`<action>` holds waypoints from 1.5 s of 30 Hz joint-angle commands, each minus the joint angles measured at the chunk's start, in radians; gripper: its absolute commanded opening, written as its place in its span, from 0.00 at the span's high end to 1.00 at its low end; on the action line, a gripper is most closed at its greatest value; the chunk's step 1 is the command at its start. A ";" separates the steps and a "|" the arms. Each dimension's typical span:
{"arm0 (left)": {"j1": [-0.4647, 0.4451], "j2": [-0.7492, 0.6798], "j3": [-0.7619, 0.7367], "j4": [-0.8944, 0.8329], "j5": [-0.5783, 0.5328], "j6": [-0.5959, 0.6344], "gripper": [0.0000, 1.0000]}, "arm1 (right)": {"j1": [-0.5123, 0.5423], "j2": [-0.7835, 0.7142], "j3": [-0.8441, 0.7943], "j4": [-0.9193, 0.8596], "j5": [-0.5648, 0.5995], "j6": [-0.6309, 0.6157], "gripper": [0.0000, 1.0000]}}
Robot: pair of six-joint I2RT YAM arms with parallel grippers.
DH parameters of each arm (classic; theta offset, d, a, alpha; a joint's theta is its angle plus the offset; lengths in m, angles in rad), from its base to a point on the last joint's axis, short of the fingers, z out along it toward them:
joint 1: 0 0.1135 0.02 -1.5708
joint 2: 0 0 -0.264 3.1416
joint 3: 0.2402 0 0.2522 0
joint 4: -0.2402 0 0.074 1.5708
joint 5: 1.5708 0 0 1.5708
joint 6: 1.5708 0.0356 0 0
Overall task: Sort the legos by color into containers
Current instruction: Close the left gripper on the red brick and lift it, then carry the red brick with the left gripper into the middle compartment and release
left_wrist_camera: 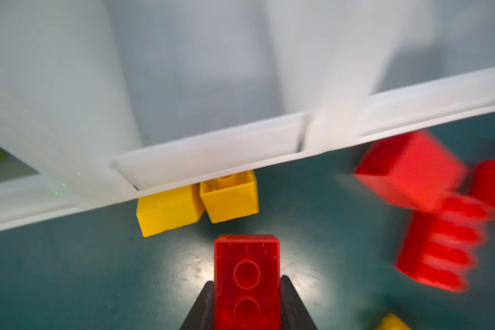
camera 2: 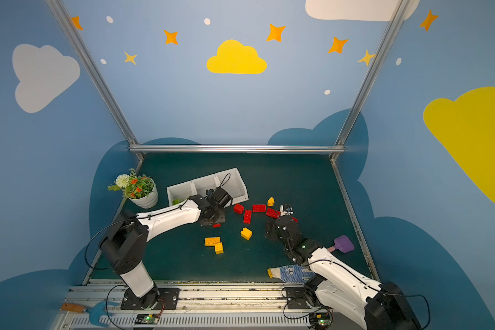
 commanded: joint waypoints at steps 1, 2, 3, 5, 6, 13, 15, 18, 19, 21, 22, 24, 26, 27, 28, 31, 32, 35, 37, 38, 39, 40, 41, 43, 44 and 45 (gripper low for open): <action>0.001 -0.064 0.046 -0.048 -0.008 0.050 0.67 | -0.004 0.012 0.033 0.020 -0.007 -0.007 0.10; 0.004 -0.074 0.056 -0.056 -0.012 0.059 0.67 | -0.004 0.015 0.034 0.020 -0.006 -0.007 0.10; 0.011 -0.081 0.068 -0.066 -0.019 0.070 0.67 | -0.004 0.016 0.034 0.019 -0.008 -0.007 0.10; 0.030 -0.085 0.096 -0.086 -0.030 0.089 0.67 | -0.003 0.016 0.034 0.020 -0.011 -0.007 0.10; 0.045 -0.082 0.110 -0.098 -0.031 0.102 0.67 | -0.004 0.018 0.034 0.023 -0.013 -0.007 0.10; 0.155 -0.029 0.190 -0.112 0.020 0.152 0.66 | -0.004 0.016 0.034 0.021 -0.015 -0.008 0.10; 0.176 0.003 0.215 -0.116 0.026 0.169 0.66 | -0.004 0.013 0.035 0.021 -0.013 -0.009 0.10; 0.203 0.045 0.255 -0.126 0.034 0.185 0.65 | -0.003 0.009 0.035 0.020 -0.010 -0.011 0.10; 0.214 0.055 0.265 -0.126 0.038 0.188 0.65 | -0.004 0.009 0.034 0.018 -0.010 -0.012 0.10; 0.233 0.079 0.280 -0.122 0.053 0.187 0.65 | -0.004 0.007 0.034 0.018 -0.010 -0.013 0.10; 0.240 0.089 0.288 -0.120 0.059 0.185 0.65 | -0.005 0.007 0.034 0.019 -0.010 -0.013 0.10; 0.253 0.109 0.302 -0.118 0.062 0.184 0.64 | -0.005 0.006 0.034 0.018 -0.013 -0.015 0.10; 0.262 0.128 0.316 -0.117 0.065 0.181 0.62 | -0.005 0.006 0.034 0.017 -0.015 -0.016 0.10; 0.265 0.139 0.323 -0.117 0.065 0.180 0.62 | -0.005 0.005 0.034 0.015 -0.015 -0.018 0.10; 0.269 0.147 0.330 -0.118 0.065 0.180 0.61 | -0.003 0.004 0.036 0.014 -0.015 -0.018 0.10; 0.272 0.172 0.354 -0.126 0.058 0.180 0.55 | -0.005 -0.002 0.035 0.013 -0.019 -0.024 0.10; 0.274 0.176 0.362 -0.130 0.053 0.180 0.52 | -0.005 -0.003 0.037 0.011 -0.021 -0.025 0.10; 0.272 0.175 0.374 -0.139 0.047 0.179 0.45 | -0.005 -0.007 0.035 0.009 -0.020 -0.034 0.10; 0.273 0.158 0.374 -0.144 0.044 0.177 0.40 | -0.005 -0.008 0.035 0.008 -0.026 -0.042 0.10; 0.271 0.144 0.373 -0.147 0.044 0.176 0.38 | -0.005 -0.008 0.034 0.009 -0.032 -0.048 0.10; 0.273 0.129 0.370 -0.149 0.044 0.175 0.36 | -0.005 -0.008 0.034 0.012 -0.040 -0.055 0.10; 0.273 0.108 0.365 -0.150 0.048 0.172 0.34 | -0.005 -0.010 0.034 0.017 -0.055 -0.068 0.10; 0.273 0.084 0.356 -0.152 0.053 0.172 0.33 | -0.004 -0.008 0.033 0.030 -0.075 -0.089 0.10; 0.271 0.023 0.334 -0.153 0.060 0.171 0.30 | -0.004 0.002 0.034 0.039 -0.097 -0.113 0.10; 0.270 -0.017 0.318 -0.152 0.062 0.171 0.28 | -0.004 0.009 0.044 0.036 -0.104 -0.127 0.10; 0.270 -0.051 0.302 -0.152 0.064 0.171 0.26 | -0.004 0.016 0.055 0.028 -0.113 -0.142 0.10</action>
